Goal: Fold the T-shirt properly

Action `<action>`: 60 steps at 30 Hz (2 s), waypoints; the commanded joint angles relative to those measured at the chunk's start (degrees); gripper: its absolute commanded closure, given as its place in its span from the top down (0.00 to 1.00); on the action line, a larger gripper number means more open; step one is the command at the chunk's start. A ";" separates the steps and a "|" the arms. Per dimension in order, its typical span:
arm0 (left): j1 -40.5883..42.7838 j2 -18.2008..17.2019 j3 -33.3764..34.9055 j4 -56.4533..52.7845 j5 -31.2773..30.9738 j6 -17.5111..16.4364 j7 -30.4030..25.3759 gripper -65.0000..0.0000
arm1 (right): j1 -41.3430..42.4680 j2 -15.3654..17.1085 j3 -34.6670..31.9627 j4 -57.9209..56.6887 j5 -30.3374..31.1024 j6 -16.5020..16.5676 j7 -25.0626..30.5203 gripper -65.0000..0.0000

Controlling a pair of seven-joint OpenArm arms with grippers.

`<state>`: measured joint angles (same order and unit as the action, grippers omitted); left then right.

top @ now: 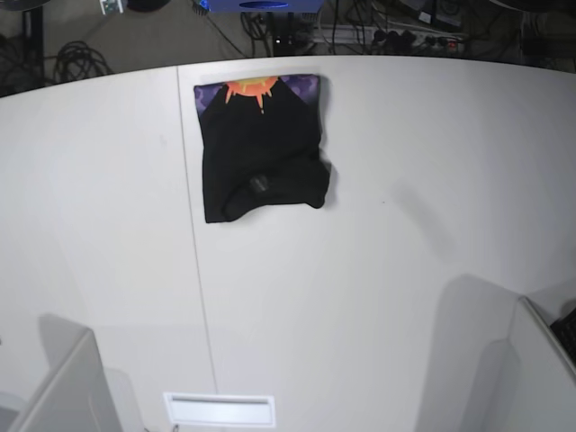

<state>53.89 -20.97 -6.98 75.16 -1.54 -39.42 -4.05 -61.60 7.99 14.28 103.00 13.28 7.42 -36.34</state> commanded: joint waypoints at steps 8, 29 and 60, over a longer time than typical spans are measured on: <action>-7.25 0.00 0.26 -16.39 -0.17 -0.58 -0.65 0.00 | 4.33 5.24 -9.32 -15.13 -0.05 0.01 -0.54 0.00; -36.26 6.51 12.48 -61.13 -0.26 -0.58 -1.26 0.00 | 36.33 6.12 -20.66 -78.08 -0.14 0.01 38.05 0.00; -38.72 14.77 12.48 -61.31 -0.26 21.70 -9.97 0.00 | 48.20 0.93 -20.39 -92.14 -0.05 -0.08 51.41 0.00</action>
<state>14.50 -5.96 5.45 13.76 -1.76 -17.52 -13.58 -13.13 8.73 -6.24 10.85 13.06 7.38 14.83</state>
